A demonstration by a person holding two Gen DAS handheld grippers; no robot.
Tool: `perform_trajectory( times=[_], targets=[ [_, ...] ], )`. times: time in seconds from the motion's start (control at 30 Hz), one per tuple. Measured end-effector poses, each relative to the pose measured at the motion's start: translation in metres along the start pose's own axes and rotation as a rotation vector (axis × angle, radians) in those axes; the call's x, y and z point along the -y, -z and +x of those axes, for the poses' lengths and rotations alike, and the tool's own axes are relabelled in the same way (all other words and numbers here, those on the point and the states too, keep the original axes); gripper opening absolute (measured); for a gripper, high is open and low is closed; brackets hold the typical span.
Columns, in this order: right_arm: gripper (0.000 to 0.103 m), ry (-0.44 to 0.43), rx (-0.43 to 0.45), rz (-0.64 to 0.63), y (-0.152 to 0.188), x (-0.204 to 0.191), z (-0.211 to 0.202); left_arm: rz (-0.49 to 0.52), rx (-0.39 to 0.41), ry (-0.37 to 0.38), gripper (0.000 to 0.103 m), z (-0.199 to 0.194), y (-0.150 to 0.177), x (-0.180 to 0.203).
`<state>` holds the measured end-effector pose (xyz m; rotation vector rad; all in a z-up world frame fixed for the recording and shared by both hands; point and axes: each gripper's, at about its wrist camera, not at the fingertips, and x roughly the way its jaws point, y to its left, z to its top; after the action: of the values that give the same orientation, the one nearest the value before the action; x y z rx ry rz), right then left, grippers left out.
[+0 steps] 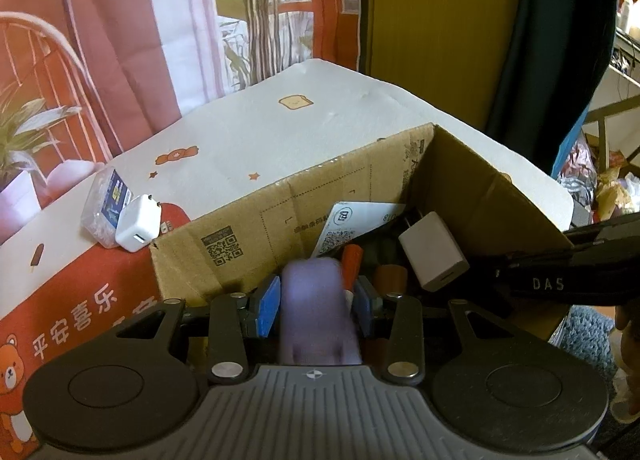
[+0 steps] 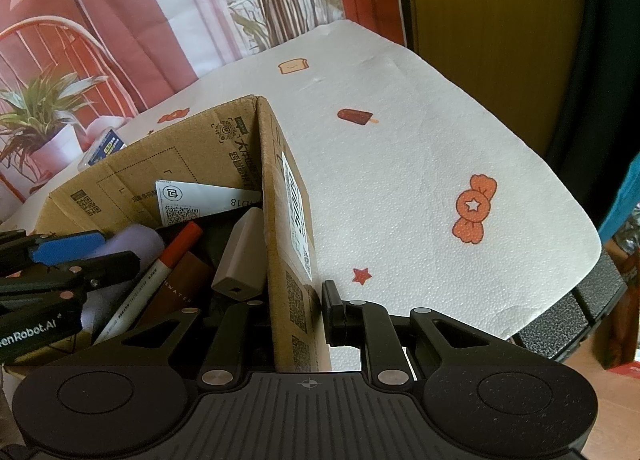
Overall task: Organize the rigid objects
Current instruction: 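Open the left gripper to drop the purple stick into the box, then move the left tool over the red lighter on the mat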
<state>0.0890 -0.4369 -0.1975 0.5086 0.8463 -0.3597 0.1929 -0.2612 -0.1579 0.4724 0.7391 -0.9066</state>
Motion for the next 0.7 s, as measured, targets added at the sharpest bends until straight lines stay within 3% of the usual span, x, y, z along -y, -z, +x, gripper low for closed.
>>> perform_trajectory(
  times=[0.37, 0.53, 0.7],
  targets=[
    [0.015, 0.0, -0.001, 0.002, 0.0, -0.001, 0.0, -0.088, 0.099, -0.014, 0.067, -0.031, -0.006, -0.023],
    [0.015, -0.001, -0.001, 0.001, 0.001, -0.001, 0.0, -0.166, 0.145, -0.041, 0.087, -0.052, -0.012, -0.047],
    [0.015, -0.001, -0.001, 0.002, 0.001, -0.001, 0.0, -0.262, 0.174, -0.082, 0.097, -0.066, -0.019, -0.082]
  ],
)
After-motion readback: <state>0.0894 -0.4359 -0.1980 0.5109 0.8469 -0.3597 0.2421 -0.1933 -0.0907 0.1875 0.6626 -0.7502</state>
